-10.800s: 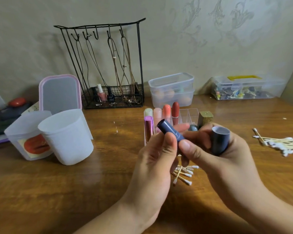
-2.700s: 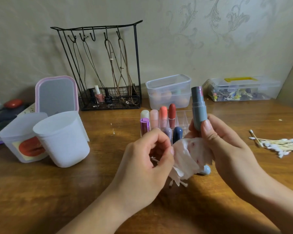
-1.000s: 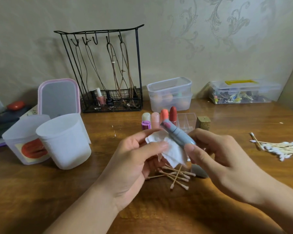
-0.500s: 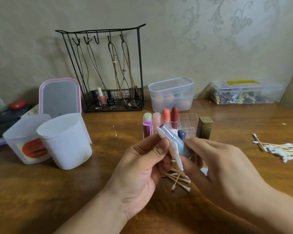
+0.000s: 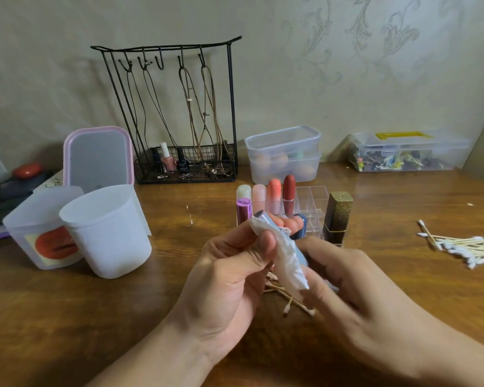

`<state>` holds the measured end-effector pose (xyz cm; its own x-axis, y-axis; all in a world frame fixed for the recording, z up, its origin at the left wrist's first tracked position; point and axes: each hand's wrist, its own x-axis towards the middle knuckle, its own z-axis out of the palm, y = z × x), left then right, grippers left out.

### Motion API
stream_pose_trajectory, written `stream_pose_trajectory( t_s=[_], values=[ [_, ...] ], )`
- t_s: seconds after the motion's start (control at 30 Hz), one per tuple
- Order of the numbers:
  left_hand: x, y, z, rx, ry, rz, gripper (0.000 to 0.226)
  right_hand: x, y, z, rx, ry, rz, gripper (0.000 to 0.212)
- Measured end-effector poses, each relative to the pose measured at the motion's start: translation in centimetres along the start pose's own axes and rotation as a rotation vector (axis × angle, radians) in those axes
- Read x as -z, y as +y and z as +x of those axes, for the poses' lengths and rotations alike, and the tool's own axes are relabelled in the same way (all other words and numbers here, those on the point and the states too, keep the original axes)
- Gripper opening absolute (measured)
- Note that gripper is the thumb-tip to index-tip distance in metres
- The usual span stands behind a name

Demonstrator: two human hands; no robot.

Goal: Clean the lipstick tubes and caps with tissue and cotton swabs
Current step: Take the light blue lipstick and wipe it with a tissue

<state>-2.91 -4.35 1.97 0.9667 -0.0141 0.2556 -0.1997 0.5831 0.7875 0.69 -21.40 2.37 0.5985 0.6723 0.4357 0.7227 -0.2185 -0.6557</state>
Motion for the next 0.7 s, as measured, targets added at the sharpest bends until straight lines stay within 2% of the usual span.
stream_pose_trajectory(
  t_s=[0.07, 0.1, 0.17, 0.2, 0.27, 0.37, 0.43, 0.5, 0.57, 0.6, 0.63, 0.7],
  values=[
    [-0.2, 0.3, -0.1, 0.006, -0.036, -0.050, 0.037, -0.2, 0.0, 0.0, -0.117, -0.101, 0.373, 0.040],
    [-0.2, 0.4, -0.2, 0.014, -0.053, -0.075, 0.038, -0.5, -0.1, 0.0, -0.190, -0.182, 0.674, 0.043],
    [-0.3, 0.6, -0.3, 0.020, -0.075, -0.090, 0.040, -1.2, -0.3, 0.3, -0.293, -0.311, 1.275, 0.030],
    [-0.4, 0.7, -0.3, 0.013, -0.079, -0.079, 0.038, -1.4, -0.4, 0.4, -0.346, -0.304, 1.416, 0.027],
    [-0.5, 0.6, -0.2, -0.026, -0.073, -0.053, 0.033, -1.8, 0.1, 0.6, -0.437, -0.252, 1.415, 0.031],
    [-0.5, 0.3, 0.2, -0.063, -0.028, -0.046, 0.033, -1.7, -0.2, 0.5, -0.391, 0.036, 0.847, 0.045],
    [-0.4, 0.1, 0.2, -0.057, -0.025, -0.052, 0.035, -1.7, -0.6, 0.5, -0.360, 0.102, 0.711, 0.038],
    [-0.4, 0.0, 0.0, -0.054, -0.050, -0.076, 0.033, -1.7, -1.3, 0.4, -0.396, -0.026, 0.939, 0.035],
    [-0.5, 0.0, -0.3, -0.032, -0.094, -0.073, 0.028, -1.5, -2.0, 0.6, -0.557, -0.169, 1.322, 0.034],
    [-0.6, 0.0, -0.5, -0.024, -0.110, -0.054, 0.026, -1.4, -2.4, 0.8, -0.641, -0.171, 1.426, 0.034],
    [-0.7, -0.1, -0.5, -0.026, -0.109, -0.036, 0.026, -1.4, -2.6, 1.0, -0.702, -0.126, 1.424, 0.037],
    [-0.7, -0.1, -0.3, -0.048, -0.073, -0.035, 0.028, -1.4, -2.5, 0.9, -0.690, 0.025, 1.106, 0.040]
  ],
)
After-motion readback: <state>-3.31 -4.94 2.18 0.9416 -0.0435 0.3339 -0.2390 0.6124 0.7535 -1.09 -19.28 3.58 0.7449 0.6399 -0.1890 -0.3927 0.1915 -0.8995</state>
